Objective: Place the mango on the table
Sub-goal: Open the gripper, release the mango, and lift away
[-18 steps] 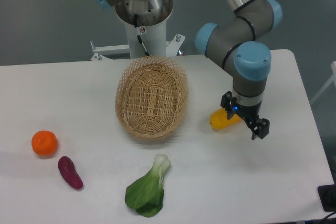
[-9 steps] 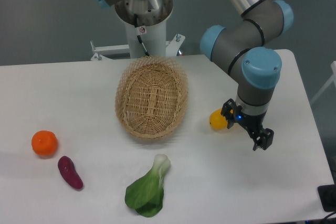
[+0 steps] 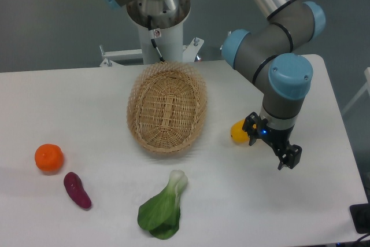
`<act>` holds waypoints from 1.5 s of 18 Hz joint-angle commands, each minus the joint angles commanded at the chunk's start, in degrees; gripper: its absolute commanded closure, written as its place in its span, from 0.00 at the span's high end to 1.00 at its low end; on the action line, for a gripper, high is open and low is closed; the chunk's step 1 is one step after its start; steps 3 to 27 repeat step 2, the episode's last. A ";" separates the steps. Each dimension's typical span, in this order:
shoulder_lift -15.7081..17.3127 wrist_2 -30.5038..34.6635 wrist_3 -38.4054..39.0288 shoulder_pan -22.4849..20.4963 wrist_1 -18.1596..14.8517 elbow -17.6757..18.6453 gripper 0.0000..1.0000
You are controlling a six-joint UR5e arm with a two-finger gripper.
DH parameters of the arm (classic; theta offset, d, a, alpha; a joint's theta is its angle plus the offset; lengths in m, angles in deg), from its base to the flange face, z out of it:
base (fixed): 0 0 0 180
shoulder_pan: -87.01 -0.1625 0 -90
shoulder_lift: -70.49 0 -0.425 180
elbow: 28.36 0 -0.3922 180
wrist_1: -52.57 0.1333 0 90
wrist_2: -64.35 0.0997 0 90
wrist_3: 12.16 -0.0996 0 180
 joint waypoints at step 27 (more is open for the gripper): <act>0.00 0.00 0.00 0.00 0.00 0.00 1.00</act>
